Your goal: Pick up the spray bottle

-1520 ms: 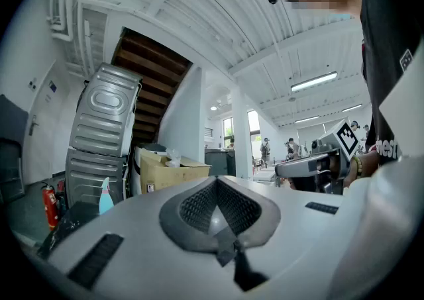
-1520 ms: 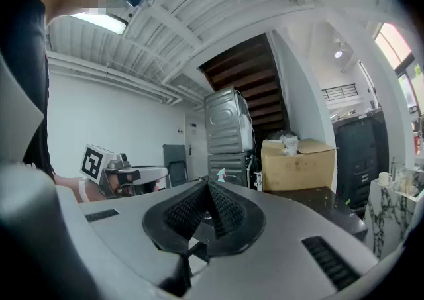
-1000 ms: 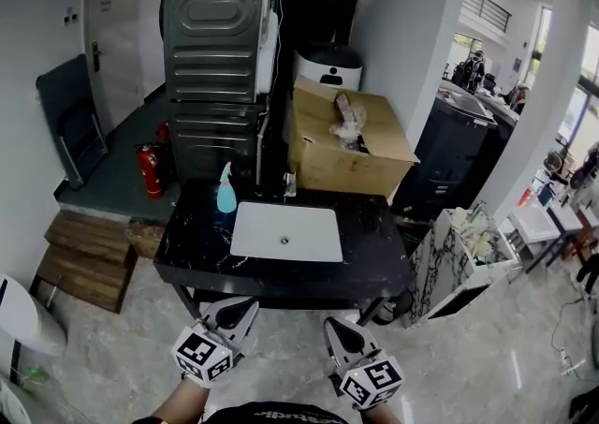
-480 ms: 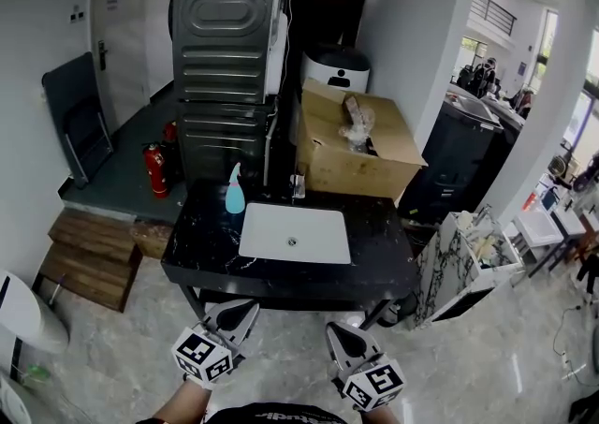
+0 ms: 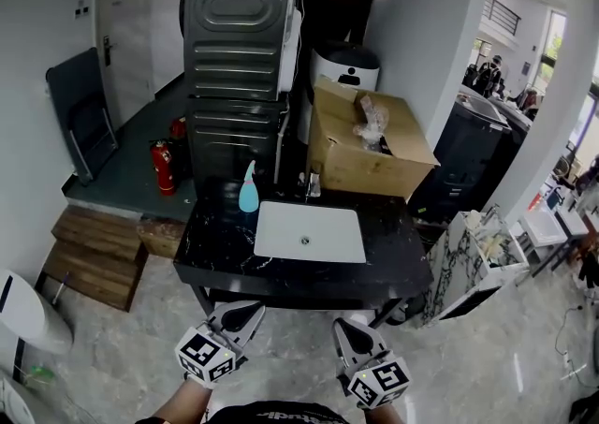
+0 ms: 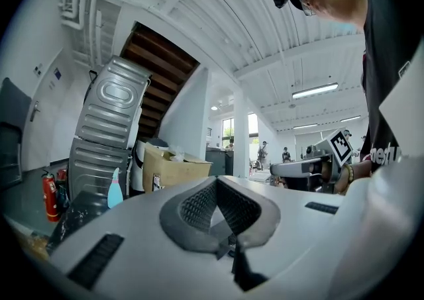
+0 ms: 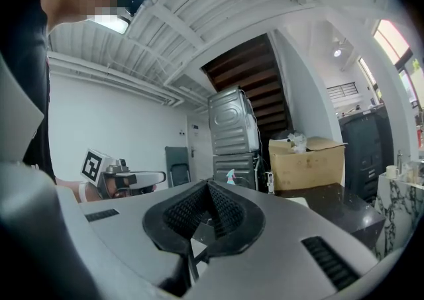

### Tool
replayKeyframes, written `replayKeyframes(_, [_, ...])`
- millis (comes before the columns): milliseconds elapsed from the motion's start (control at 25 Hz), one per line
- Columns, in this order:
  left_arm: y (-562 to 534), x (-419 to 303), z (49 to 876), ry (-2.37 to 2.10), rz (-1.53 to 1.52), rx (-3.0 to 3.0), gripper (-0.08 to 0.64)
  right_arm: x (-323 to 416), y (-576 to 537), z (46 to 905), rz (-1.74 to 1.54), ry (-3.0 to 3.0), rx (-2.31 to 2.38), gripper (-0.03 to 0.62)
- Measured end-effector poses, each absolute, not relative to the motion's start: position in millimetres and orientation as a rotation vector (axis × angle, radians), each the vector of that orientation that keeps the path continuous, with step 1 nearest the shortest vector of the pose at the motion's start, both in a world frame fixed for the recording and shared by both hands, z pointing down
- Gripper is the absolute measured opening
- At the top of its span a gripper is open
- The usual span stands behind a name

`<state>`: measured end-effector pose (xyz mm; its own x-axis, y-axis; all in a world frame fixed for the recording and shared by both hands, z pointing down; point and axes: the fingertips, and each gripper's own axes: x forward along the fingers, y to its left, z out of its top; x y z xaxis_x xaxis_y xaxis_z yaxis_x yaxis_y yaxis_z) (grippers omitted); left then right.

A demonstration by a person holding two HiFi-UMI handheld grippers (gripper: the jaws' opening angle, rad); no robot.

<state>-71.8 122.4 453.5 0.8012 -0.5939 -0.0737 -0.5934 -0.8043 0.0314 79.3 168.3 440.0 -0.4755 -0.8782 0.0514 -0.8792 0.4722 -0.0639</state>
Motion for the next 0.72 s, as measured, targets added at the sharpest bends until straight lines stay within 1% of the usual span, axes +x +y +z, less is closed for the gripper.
replayKeyframes(200, [110.7,-91.1,462.2,-0.974,-0.121,2.963,0.015,65.3,162.7,446.7,0.126,-2.654,1.634,0.035])
replayKeyframes(440, [91.0,-86.9,471.1,-0.980,-0.156,2.932,0.015,71.2,147.2,456.1,0.136,-2.623,1.658,0.037])
replayKeyframes(720, [34.1,-72.0,478.2,-1.042,-0.152,2.907,0.015,85.9,82.9,472.5,0.117,-2.637,1.608,0.037])
